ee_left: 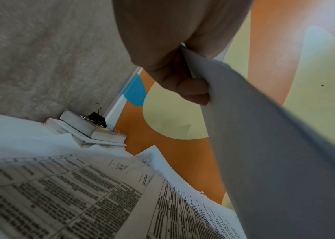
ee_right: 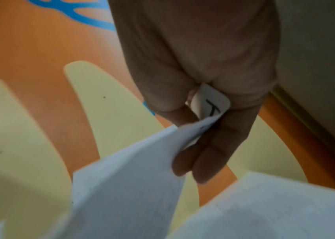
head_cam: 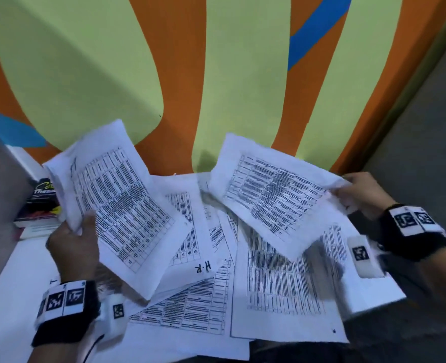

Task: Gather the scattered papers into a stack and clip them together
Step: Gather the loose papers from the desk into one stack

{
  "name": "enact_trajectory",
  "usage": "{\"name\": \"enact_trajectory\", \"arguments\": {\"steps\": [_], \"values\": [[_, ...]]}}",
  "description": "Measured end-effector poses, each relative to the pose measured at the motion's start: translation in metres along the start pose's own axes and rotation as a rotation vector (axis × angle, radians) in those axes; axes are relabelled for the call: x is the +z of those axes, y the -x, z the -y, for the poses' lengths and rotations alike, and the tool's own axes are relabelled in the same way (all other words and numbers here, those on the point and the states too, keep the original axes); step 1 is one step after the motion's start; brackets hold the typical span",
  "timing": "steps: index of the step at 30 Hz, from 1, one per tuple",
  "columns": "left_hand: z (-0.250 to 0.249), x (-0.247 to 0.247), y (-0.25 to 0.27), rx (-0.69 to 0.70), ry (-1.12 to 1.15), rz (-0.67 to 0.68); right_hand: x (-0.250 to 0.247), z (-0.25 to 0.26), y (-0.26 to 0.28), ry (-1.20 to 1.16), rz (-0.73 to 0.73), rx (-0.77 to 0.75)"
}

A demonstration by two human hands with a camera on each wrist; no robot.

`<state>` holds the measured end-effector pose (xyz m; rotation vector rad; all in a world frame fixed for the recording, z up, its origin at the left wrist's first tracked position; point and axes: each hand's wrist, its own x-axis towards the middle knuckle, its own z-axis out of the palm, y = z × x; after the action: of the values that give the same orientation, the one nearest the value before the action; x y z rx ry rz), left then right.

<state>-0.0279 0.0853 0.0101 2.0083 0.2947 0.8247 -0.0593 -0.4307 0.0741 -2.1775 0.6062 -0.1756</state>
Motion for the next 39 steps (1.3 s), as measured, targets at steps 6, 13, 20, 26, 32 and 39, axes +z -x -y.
{"name": "enact_trajectory", "arguments": {"steps": [6, 13, 20, 26, 32, 39], "values": [[-0.005, 0.002, 0.005, -0.028, -0.042, 0.041, 0.038, -0.059, 0.04, 0.188, 0.182, 0.29], [-0.009, 0.011, 0.012, -0.058, 0.004, 0.083, 0.082, -0.077, 0.063, 0.343, 0.225, 0.365], [-0.036, 0.024, 0.027, -0.087, 0.096, 0.14, 0.105, -0.086, 0.066, 0.276, 0.142, 0.317], [-0.055, 0.024, 0.032, -0.067, 0.076, 0.17, 0.061, -0.088, 0.064, 0.095, -0.139, 0.259], [-0.032, 0.038, 0.025, -0.14, 0.187, 0.199, 0.032, -0.121, 0.048, 0.006, -0.069, 0.535], [-0.03, 0.049, 0.028, -0.099, 0.166, 0.235, 0.046, -0.132, 0.039, 0.028, -0.085, 0.588]]}}
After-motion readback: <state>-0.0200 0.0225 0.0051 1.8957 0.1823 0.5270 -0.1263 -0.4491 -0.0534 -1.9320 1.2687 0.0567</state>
